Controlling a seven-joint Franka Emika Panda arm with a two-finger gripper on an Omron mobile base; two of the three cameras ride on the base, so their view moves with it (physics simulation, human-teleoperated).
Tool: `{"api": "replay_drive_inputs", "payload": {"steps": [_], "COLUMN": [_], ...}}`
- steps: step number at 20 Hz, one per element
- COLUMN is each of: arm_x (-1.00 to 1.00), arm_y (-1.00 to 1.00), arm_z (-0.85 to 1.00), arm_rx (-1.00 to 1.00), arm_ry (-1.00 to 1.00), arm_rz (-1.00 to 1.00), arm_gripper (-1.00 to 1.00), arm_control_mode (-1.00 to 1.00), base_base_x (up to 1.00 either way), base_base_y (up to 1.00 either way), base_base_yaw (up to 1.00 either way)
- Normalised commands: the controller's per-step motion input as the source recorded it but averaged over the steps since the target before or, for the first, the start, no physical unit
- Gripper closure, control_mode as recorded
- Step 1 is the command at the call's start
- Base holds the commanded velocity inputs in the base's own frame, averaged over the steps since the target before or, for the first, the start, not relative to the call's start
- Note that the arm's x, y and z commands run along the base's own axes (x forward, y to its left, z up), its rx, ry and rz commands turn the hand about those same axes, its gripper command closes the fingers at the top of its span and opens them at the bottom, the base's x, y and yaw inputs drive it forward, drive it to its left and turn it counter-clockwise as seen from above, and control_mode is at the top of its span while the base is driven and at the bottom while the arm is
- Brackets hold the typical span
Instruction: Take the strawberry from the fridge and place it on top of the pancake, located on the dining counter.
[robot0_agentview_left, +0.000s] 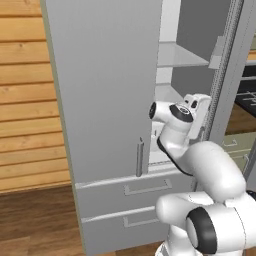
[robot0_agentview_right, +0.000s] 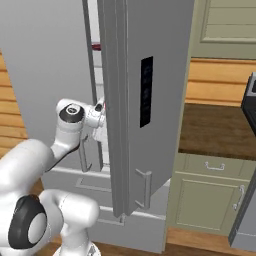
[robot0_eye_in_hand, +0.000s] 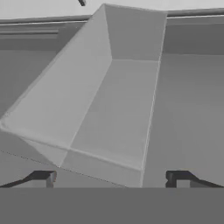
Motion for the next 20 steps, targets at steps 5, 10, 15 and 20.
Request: {"api": "replay_drive_inputs", "payload": {"steps": [5,10,15,20], "arm_x": [-0.15,-0.12,0.0,0.0], "arm_y": [-0.97,-0.99,-0.91,-0.85], "arm_z": [0.0,0.0,0.06,0.14], "arm_rx": [0.0,0.04,0.12,0.19], "arm_ry": [-0.06,-0.09,-0.07,-0.03], "arm_rz": [0.0,0.0,0.02,0.0], "arm_gripper": [-1.0,-1.0,-1.0,-1.0], "arm_control_mode": [-1.0,-1.0,-1.0,-1.0], "base_base_x": [0.0,0.0,0.0,0.0], "base_base_y": [0.0,0.0,0.0,0.0], "base_base_yaw": [0.0,0.0,0.0,0.0]}}
